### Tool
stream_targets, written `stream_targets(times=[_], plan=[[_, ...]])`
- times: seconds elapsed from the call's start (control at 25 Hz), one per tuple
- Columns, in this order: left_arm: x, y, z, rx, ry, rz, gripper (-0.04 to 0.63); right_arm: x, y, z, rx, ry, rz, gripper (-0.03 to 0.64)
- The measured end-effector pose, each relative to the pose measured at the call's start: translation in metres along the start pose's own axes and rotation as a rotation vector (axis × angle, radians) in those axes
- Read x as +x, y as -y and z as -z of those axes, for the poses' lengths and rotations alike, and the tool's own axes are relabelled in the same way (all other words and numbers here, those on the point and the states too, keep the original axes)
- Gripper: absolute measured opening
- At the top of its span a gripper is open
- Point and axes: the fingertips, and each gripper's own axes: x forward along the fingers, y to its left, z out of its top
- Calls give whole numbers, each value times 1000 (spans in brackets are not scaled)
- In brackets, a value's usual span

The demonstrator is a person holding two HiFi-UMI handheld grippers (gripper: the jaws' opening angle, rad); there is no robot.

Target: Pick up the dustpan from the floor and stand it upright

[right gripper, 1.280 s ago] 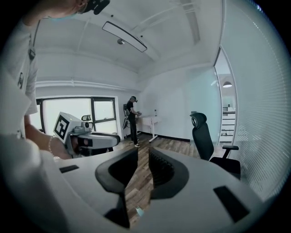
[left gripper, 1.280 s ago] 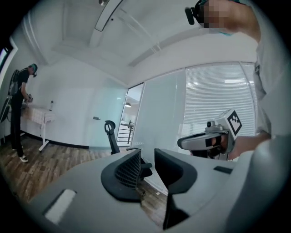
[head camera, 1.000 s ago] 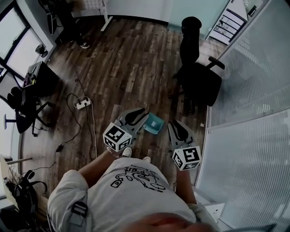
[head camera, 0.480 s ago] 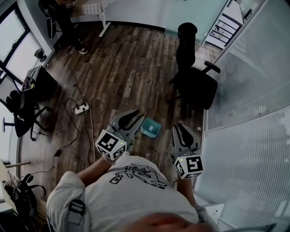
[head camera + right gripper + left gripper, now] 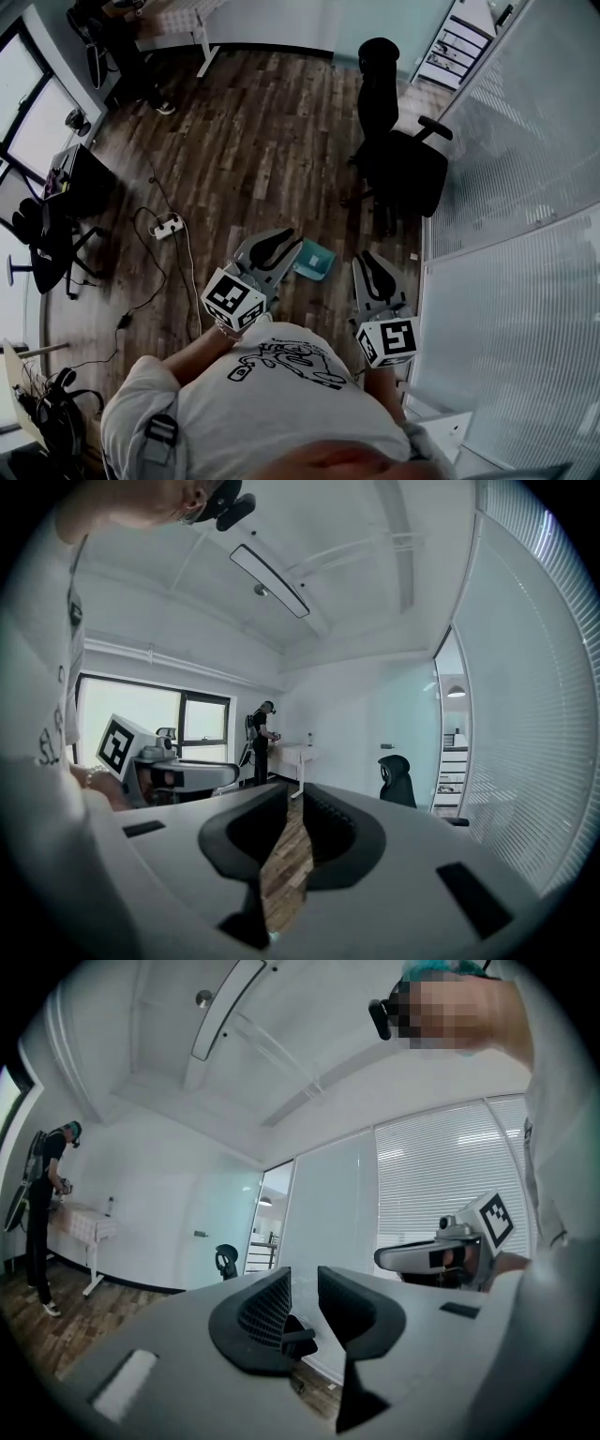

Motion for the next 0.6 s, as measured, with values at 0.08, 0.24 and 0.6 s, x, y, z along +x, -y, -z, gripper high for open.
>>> stream_targets(times=[0.08, 0.24, 0.6], plan=[[4, 4, 1, 2, -5, 11, 83, -1, 2, 1, 3, 0, 3, 44], [8, 9, 3, -1, -12, 22, 83, -4, 7, 2, 9, -2, 12, 44], [11, 12, 10, -23, -27, 37, 83, -4, 8, 2, 3, -6, 14, 46]])
